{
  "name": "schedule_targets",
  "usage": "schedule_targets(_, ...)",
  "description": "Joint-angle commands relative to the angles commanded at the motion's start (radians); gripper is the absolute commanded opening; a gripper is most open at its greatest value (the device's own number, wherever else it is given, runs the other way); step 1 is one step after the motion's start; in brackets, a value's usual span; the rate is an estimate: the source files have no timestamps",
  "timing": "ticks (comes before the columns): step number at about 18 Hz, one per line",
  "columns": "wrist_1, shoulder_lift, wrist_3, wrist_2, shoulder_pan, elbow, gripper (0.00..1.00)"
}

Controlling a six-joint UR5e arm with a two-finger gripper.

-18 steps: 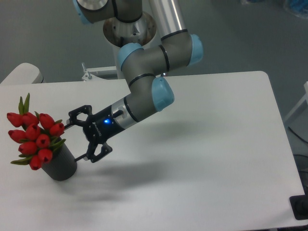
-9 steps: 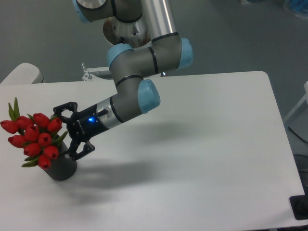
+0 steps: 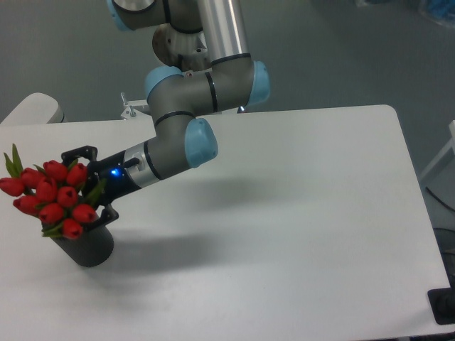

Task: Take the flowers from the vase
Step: 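Push the open gripper around the tulip stems and close on them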

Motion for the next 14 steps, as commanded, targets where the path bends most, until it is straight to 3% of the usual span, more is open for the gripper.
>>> schedule_targets(2, 0.000, 0.000, 0.003, -0.006, 0.002, 0.002, 0.39)
schedule_targets(4, 0.005, 0.002, 0.000, -0.011, 0.003, 0.003, 0.23)
schedule_targets(14, 0.008, 0.017, -0.018, -0.092, 0.026, 0.018, 0.18)
